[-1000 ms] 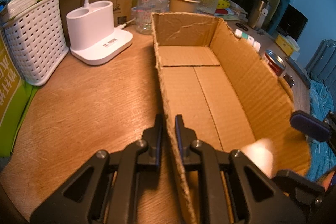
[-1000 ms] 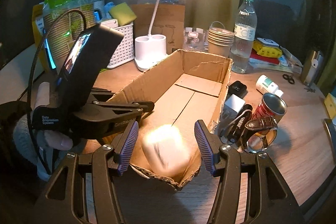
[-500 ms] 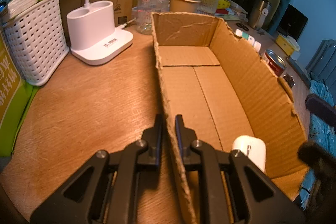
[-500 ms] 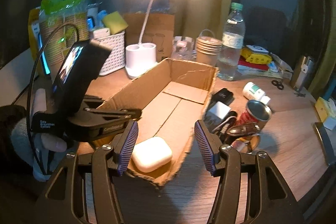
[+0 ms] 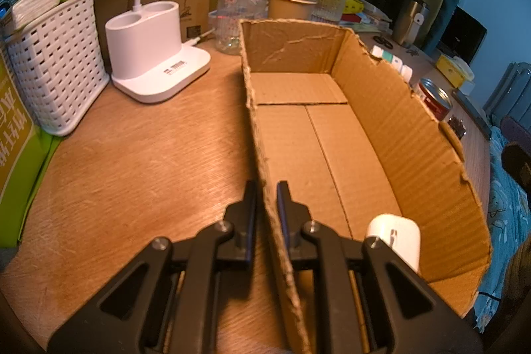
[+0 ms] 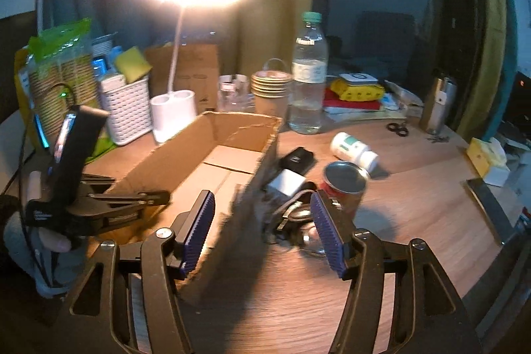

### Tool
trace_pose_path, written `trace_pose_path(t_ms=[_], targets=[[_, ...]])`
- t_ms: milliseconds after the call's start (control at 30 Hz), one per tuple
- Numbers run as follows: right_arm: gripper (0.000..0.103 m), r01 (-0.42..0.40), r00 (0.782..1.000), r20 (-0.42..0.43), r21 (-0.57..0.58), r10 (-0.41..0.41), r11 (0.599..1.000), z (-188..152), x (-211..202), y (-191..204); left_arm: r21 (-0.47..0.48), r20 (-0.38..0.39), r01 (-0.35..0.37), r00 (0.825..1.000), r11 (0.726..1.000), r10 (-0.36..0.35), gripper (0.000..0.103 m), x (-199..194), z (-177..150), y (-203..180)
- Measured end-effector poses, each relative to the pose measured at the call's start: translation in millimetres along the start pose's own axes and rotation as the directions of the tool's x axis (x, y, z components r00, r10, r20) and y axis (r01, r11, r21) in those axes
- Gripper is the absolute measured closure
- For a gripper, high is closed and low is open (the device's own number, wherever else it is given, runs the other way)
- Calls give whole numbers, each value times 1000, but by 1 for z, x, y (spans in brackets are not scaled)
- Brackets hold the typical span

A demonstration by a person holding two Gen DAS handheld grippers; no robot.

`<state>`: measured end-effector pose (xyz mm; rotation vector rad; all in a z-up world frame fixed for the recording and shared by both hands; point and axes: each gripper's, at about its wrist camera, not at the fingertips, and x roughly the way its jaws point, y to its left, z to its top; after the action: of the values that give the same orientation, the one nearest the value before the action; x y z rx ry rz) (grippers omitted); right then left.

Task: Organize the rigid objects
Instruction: 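Move the right gripper to the brown-strap wristwatch and grasp it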

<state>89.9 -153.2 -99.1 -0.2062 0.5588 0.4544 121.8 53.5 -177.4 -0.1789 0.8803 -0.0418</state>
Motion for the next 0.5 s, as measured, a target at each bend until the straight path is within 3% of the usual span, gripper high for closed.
trace_pose_path(t_ms=[500], targets=[[38,54,996,-72,68,-49,996,-19,28,-35,0,0,0,1000,1000,0,90,0,0,1]])
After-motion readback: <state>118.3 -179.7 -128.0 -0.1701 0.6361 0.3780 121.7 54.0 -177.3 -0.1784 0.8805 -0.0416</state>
